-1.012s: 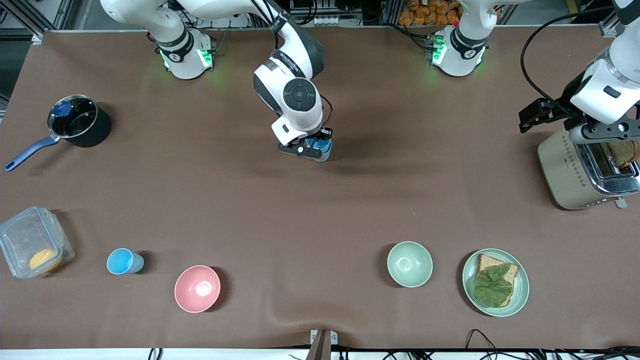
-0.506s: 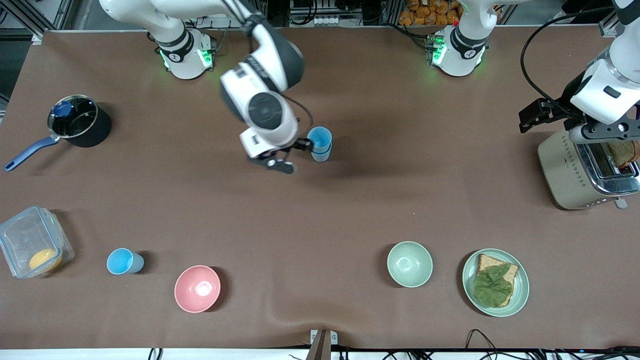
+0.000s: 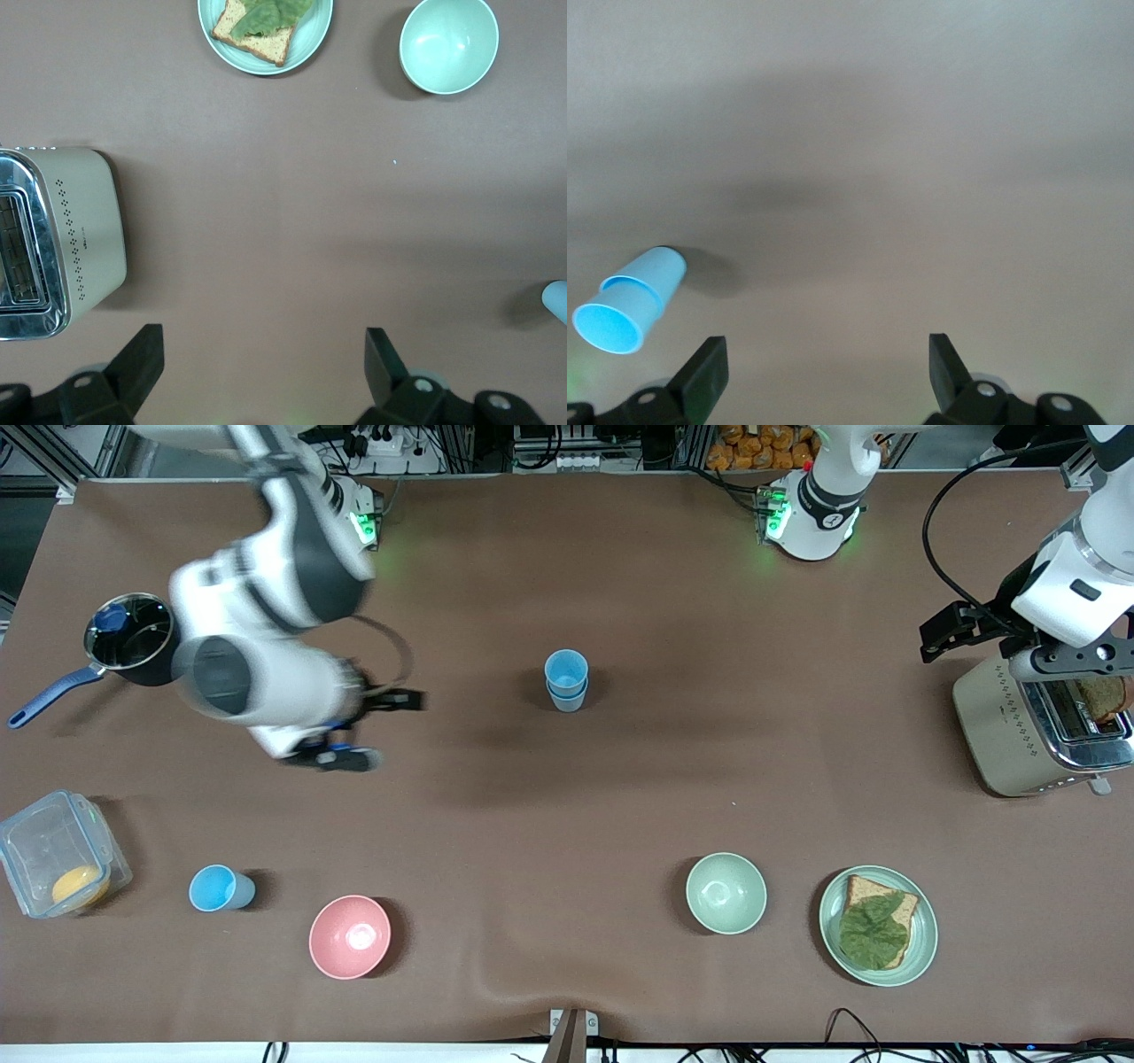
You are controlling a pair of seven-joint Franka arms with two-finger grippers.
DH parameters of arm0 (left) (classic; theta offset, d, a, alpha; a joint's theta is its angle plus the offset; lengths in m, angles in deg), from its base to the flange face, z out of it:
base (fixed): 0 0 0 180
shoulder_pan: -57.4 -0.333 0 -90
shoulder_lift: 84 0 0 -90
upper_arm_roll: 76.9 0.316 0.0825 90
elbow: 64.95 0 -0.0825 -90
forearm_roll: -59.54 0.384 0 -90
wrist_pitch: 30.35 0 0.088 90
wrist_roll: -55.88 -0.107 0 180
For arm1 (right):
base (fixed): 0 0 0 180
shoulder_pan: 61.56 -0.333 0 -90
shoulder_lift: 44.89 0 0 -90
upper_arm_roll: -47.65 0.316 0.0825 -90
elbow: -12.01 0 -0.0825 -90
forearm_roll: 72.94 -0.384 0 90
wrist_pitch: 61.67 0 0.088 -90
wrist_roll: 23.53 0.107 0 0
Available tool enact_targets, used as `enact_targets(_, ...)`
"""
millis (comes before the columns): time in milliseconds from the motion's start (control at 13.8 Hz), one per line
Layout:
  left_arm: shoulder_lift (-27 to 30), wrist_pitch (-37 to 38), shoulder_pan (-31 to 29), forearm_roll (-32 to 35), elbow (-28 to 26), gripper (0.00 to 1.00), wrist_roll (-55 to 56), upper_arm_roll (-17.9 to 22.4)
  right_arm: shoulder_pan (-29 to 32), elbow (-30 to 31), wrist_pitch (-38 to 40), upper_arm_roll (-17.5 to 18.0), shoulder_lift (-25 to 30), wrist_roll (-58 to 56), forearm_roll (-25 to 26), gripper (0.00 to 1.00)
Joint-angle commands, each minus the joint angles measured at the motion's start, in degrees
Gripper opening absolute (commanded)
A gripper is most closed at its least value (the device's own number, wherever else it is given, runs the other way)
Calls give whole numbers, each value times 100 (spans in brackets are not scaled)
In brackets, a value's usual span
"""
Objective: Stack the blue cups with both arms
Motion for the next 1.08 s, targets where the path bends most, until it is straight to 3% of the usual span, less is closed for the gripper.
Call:
enact_targets(0, 5, -63, -29, 36, -15, 100, -138, -22, 751, 331, 19, 125, 343, -1059, 460, 100)
enact_targets(145, 5, -63, -2, 36, -7, 100, -138, -22, 1137, 551, -130, 125, 510, -1631, 910, 100)
enact_targets(434, 23, -63, 7, 36, 2, 100, -130, -22, 1692, 639, -289, 125, 729, -2170, 964, 100)
enact_targets(795, 40, -55, 7, 36, 11, 100, -130, -22, 1834, 693, 18, 116, 1740, -2161, 964, 100)
enact_targets(1012, 32, -28, -20, 36, 160, 100, -112, -22, 2018, 684, 54, 160, 1785, -2161, 947, 100)
